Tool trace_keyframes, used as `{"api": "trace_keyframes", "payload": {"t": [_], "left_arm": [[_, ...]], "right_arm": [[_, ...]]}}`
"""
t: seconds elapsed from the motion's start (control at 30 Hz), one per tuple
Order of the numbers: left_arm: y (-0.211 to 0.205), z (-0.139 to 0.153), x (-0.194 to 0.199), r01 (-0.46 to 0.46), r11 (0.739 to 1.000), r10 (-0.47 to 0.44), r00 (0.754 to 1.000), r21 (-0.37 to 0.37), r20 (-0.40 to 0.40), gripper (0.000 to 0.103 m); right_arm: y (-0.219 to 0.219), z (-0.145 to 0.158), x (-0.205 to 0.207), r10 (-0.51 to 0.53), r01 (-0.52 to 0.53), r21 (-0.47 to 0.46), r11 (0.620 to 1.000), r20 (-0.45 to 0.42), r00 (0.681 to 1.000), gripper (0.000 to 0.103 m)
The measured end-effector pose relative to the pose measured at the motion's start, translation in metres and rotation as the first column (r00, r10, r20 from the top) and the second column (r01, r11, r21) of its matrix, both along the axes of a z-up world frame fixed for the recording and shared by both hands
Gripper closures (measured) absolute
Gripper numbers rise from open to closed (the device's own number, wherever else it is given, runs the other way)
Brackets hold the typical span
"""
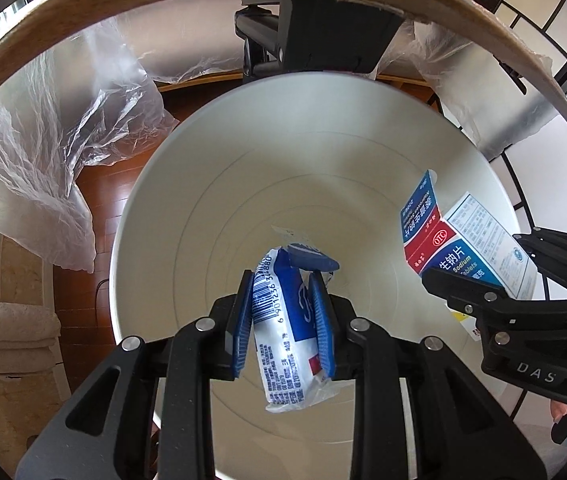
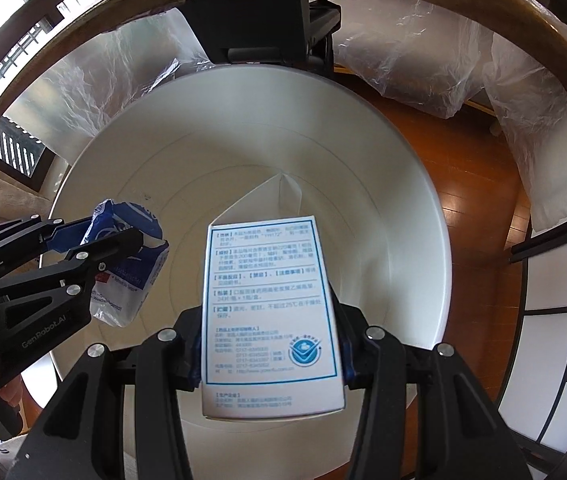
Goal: Collect trash
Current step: 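Open both tools to drop the tissue pack and leaflet box into the bin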
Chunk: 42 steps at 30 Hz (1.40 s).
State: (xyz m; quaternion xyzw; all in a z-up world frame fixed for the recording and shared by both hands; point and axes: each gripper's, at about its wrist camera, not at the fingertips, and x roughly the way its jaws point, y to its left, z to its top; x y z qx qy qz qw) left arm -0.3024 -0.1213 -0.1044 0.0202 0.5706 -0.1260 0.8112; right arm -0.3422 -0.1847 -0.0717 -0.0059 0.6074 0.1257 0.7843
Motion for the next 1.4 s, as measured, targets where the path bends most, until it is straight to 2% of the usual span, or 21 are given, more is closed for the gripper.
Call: {"api": "trace_keyframes", "payload": {"t": [0.23, 0.67, 0.73, 0.8, 0.83, 1.03, 1.1, 1.13, 1.17, 1.3, 1.4], "left_arm": [[-0.003, -0.006, 0.001, 0.004, 1.0, -0.004, 1.0, 0.009, -0.013, 0.073], [-0.006, -0.007, 0.004, 0.001, 1.0, -0.001, 1.0, 0.011, -0.014, 0.072], [-0.004, -0.007, 0.004, 0.0, 1.0, 0.001, 1.0, 0.018, -0.012, 0.066], [-0.003, -0.007, 0.004, -0.005, 1.0, 0.006, 1.0, 0.017, -0.011, 0.054], [-0.002, -0.006, 0.004, -0.011, 1.0, 0.011, 1.0, 0.012, -0.007, 0.046], [0.003, -0.001, 0.004, -0.025, 1.0, 0.025, 1.0, 0.008, 0.006, 0.046], [0.006, 0.002, 0.003, -0.03, 1.0, 0.03, 0.999, 0.003, 0.011, 0.046], [0.007, 0.004, 0.002, -0.033, 0.999, 0.033, 0.999, 0.002, 0.013, 0.041], [0.009, 0.008, 0.0, -0.037, 0.999, 0.037, 0.999, -0.001, 0.019, 0.034], [0.014, 0.034, -0.01, -0.04, 0.999, 0.042, 0.996, -0.037, 0.076, 0.021], [0.02, 0.072, -0.019, -0.04, 0.996, 0.054, 0.986, -0.086, 0.161, 0.013]], "right_arm": [[-0.006, -0.006, 0.002, -0.012, 0.012, 0.005, 1.0, -0.018, 1.0, 0.056], [0.0, -0.002, 0.001, 0.018, -0.018, -0.02, 1.0, 0.01, 1.0, 0.056], [0.0, -0.001, 0.001, 0.019, -0.019, -0.02, 1.0, 0.014, 1.0, 0.055], [-0.002, 0.0, 0.001, 0.016, -0.016, -0.022, 1.0, 0.018, 1.0, 0.052], [-0.003, 0.001, 0.001, 0.013, -0.012, -0.021, 1.0, 0.02, 1.0, 0.047], [-0.008, 0.007, 0.001, -0.007, 0.008, -0.009, 1.0, 0.036, 0.999, 0.046], [-0.01, 0.01, 0.0, -0.01, 0.011, -0.007, 1.0, 0.044, 0.999, 0.04], [-0.012, 0.014, -0.001, -0.014, 0.014, -0.007, 1.0, 0.054, 0.998, 0.035], [-0.014, 0.019, -0.002, -0.019, 0.02, -0.005, 1.0, 0.069, 0.997, 0.032], [-0.022, 0.05, -0.009, -0.026, 0.021, 0.039, 0.999, 0.129, 0.991, 0.024], [-0.029, 0.092, -0.016, -0.032, 0.02, 0.055, 0.998, 0.236, 0.971, 0.012]]}}
